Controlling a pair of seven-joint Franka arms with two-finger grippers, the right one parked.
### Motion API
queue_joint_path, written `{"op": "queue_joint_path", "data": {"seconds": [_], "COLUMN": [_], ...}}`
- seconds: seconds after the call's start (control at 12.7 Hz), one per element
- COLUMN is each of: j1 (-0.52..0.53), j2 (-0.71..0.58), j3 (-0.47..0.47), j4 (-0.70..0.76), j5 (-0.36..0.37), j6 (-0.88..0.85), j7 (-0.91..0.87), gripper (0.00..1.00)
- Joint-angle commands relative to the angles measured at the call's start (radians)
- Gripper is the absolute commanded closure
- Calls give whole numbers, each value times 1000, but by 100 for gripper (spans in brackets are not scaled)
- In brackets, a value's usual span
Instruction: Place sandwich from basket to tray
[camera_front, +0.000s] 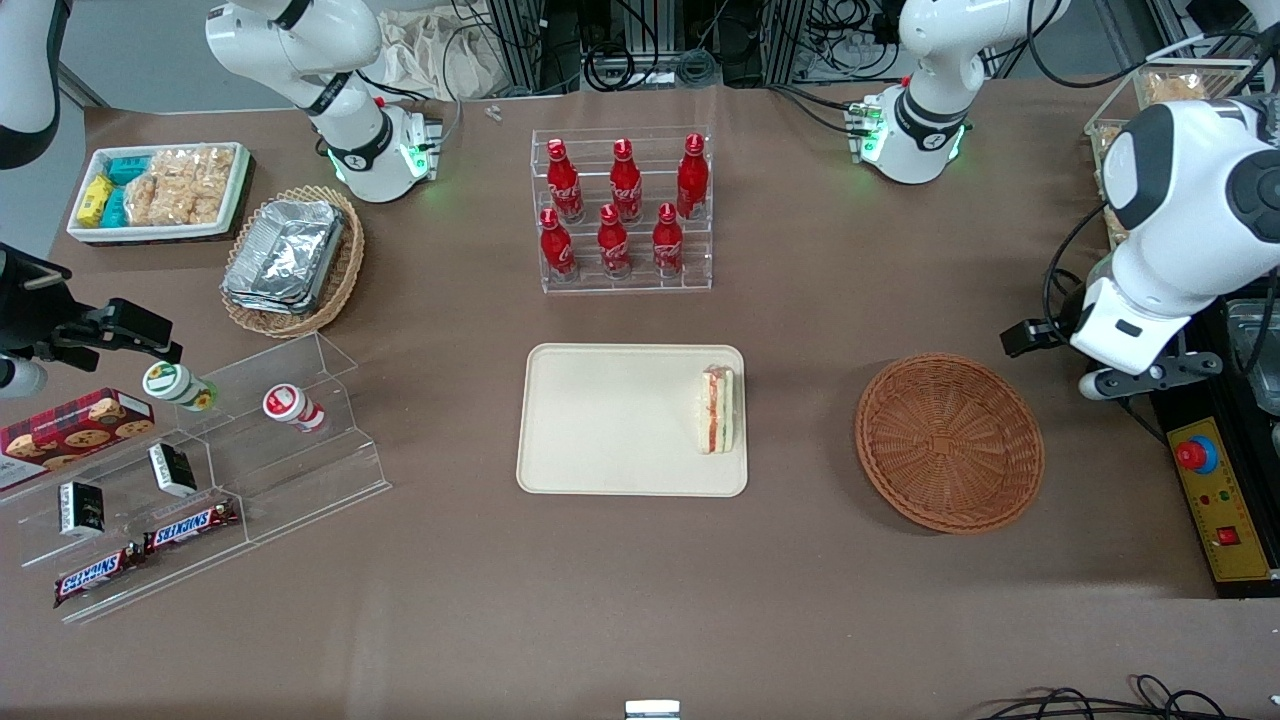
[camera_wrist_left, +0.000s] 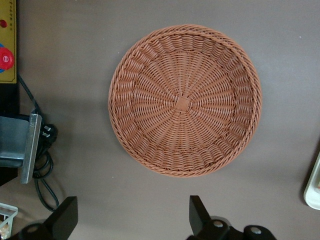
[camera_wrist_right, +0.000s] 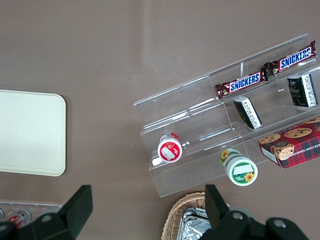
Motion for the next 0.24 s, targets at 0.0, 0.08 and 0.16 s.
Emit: {"op": "queue_joint_path", "data": {"seconds": [0.0, 0.08, 0.16], "j1": [-35, -36, -36], "j2": [-27, 8, 48], "j3": [32, 30, 30], "j4": [-10, 55, 126], "j5": [-16, -16, -16], "j6": [-10, -68, -136], "j7": [33, 85, 142], "gripper": [0, 0, 0]}}
